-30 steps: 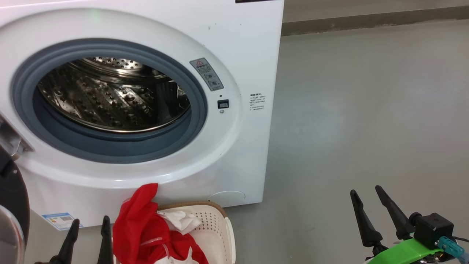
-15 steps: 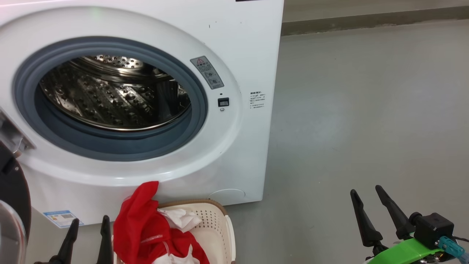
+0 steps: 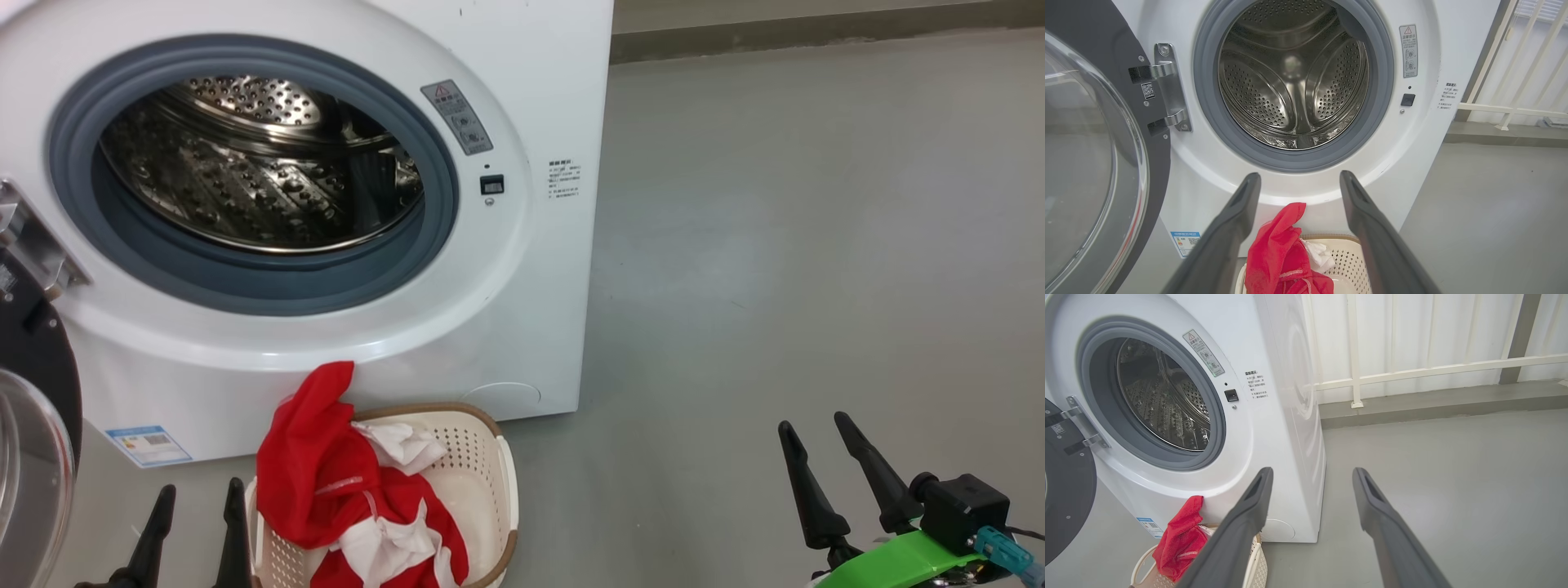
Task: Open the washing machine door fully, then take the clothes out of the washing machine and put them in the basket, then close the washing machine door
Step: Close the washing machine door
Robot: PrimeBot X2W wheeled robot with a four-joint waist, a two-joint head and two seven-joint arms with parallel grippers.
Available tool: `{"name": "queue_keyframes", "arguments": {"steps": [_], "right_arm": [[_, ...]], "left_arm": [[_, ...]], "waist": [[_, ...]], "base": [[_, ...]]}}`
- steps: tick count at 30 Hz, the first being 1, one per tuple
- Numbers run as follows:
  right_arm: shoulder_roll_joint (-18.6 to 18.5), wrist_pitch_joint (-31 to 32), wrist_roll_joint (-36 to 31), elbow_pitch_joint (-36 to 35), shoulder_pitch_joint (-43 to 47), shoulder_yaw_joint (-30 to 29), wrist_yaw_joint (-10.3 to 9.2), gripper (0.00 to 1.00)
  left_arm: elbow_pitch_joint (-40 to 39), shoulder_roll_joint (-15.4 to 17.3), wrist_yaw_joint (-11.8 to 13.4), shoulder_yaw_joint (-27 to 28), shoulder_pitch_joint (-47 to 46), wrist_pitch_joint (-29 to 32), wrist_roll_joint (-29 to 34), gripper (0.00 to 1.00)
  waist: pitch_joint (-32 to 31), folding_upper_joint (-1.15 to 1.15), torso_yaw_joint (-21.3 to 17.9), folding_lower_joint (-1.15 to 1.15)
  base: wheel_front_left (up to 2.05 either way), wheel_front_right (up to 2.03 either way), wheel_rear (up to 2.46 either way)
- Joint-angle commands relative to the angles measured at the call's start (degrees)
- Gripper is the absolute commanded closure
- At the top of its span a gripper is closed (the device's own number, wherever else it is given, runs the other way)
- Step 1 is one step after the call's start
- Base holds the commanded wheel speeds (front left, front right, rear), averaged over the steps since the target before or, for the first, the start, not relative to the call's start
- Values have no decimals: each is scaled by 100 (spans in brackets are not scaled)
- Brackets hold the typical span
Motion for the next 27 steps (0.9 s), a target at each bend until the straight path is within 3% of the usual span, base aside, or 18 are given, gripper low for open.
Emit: {"name": "queue_keyframes", "arguments": {"steps": [1,17,27], "right_arm": [[-66,-37,-25,-152,-27,124,36,0],[-73,-37,-25,-151,-35,120,36,0],[-132,-37,-14,-107,-67,299,36,0]], "left_arm": [[-170,36,-32,200,-47,-29,29,0],[-64,36,-32,173,-90,-29,-20,0],[48,36,64,126,-18,-29,-249,0]], "waist": [[3,0,2,0],[13,0,83,0],[-25,0,696,0]], "base": [[-75,75,0],[-11,11,0],[0,0,0]]}}
